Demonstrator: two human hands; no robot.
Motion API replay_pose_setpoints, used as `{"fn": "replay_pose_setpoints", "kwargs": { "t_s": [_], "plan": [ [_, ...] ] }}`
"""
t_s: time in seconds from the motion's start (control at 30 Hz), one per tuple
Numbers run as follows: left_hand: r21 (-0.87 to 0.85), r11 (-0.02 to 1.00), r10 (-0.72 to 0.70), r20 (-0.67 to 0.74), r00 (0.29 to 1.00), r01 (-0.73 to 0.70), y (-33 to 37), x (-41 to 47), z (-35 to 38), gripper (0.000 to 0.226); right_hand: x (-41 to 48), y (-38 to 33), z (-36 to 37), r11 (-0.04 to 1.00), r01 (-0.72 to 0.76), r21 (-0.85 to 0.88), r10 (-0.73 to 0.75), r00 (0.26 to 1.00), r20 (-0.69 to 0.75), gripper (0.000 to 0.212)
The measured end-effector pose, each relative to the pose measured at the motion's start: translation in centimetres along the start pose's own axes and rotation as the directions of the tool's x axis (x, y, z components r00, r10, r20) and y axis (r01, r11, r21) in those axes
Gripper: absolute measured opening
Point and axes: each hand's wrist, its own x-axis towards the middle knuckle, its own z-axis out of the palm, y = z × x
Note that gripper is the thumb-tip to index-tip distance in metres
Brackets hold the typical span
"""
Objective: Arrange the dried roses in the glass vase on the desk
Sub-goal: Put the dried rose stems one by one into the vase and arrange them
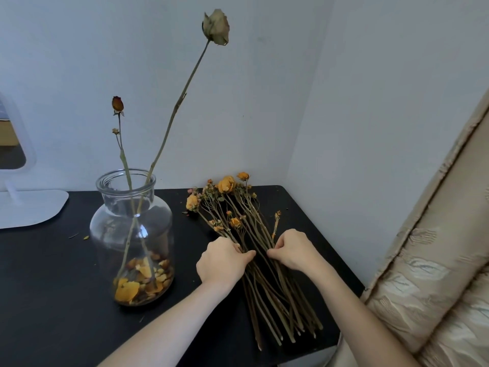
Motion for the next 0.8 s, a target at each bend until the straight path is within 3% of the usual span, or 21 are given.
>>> {"fn": "replay_pose_setpoints", "kwargs": {
  "t_s": [0.3, 0.43, 0.63, 0.8],
  "plan": [
    [-0.074, 0.997, -0.005, 0.039, 0.999, 0.008, -0.6, -0.5, -0.4, 0.034, -0.4, -0.3, -0.3, 1.0, 0.006, -0.014, -0.006, 1.0, -0.005, 0.013],
    [-0.131, 0.991, -0.013, 0.001, 1.0, 0.013, -1.5, -0.7, -0.6, 0.031, -1.1, -1.0, -0.3, 0.994, 0.114, -0.002, -0.113, 0.99, -0.085, 0.012],
    [-0.094, 0.994, -0.038, 0.104, 0.994, 0.047, -2.3, -0.7, -1.0, 0.032, -2.0, -2.6, 0.3, 0.987, 0.14, -0.074, -0.13, 0.984, 0.12, 0.024],
    [-0.131, 0.99, -0.031, 0.171, 0.985, 0.054, -2.3, -0.7, -1.1, 0.031, -1.8, -2.8, 0.7, 0.992, 0.12, -0.03, -0.114, 0.984, 0.14, 0.022]
  ]
}}
